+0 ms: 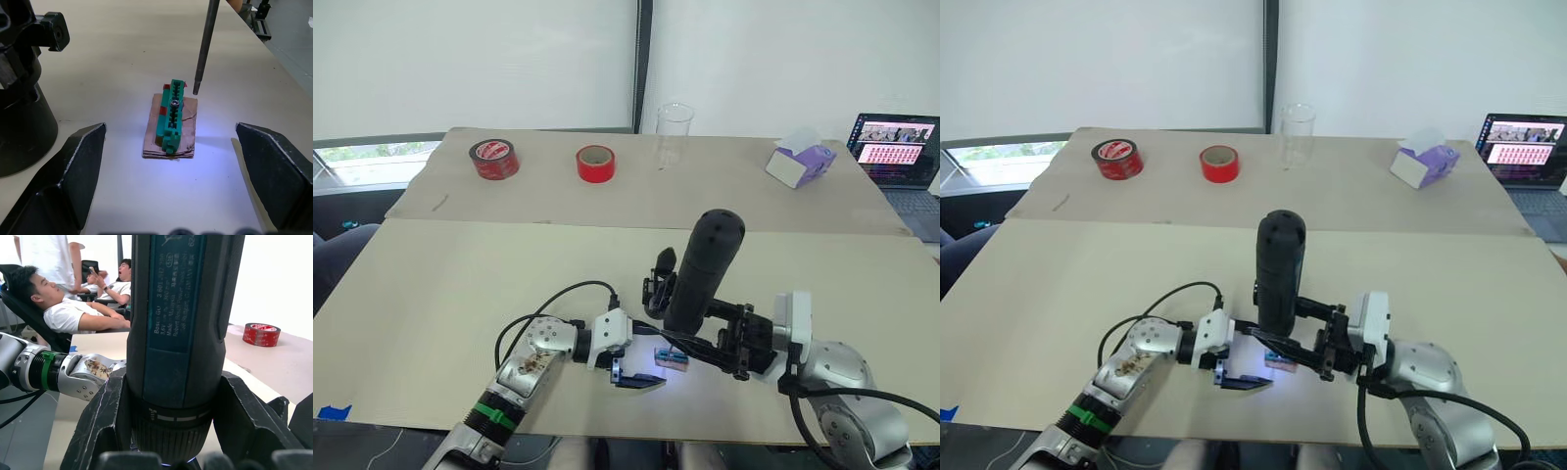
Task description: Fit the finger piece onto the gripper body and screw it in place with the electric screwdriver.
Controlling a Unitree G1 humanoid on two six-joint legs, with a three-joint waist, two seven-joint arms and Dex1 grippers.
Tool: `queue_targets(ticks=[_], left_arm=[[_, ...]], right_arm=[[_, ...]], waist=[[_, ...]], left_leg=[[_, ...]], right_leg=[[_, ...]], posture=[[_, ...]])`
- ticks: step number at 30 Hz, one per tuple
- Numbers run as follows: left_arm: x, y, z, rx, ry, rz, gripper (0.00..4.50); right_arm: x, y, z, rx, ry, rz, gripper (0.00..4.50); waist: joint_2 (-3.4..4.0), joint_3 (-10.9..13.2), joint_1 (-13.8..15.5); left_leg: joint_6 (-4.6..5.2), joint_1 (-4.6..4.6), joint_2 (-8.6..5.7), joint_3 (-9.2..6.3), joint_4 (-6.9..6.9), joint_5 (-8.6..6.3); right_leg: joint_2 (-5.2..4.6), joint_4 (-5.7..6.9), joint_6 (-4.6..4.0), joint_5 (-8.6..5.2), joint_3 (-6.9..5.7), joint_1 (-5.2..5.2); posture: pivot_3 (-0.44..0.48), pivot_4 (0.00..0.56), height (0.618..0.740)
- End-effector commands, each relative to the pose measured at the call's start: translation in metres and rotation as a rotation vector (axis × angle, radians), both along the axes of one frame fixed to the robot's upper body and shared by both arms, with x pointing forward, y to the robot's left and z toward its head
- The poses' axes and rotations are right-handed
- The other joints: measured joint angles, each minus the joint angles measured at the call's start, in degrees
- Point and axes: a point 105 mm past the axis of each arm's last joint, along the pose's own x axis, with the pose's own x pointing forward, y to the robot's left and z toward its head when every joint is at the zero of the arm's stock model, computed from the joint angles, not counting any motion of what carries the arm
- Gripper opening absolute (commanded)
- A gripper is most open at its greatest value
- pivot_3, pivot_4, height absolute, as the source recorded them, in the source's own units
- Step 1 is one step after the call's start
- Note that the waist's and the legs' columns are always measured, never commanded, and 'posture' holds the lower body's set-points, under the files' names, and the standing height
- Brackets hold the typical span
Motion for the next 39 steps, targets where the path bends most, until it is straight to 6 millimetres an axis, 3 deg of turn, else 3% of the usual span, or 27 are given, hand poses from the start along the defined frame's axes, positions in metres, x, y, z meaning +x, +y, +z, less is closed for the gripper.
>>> queue_targets(ticks=[1,39], left_arm=[[-0.0044,-0.0062,0.0,-0.009,-0.013,-0.02,4.45],[-0.0023,-0.0074,0.0029,-0.004,-0.017,-0.014,4.45]], right_arm=[[-0.0034,-0.0008,0.0123,0.017,-0.078,0.006,1.91],[0.0009,-0.0054,0.0067,0.024,-0.053,-0.016,1.91]], waist=[[0.0,0.0,0.1],[0.0,0.0,0.2]], left_leg=[[0.0,0.0,0.0,0.0,0.0,0.0],[0.01,0.0,-0.01,0.0,0.03,0.0]], right_leg=[[0.0,0.0,0.0,0.0,0.0,0.0],[0.0,0.01,0.0,0.01,0.0,0.02]], posture=[[0.0,0.15,0.74],[0.0,0.15,0.74]])
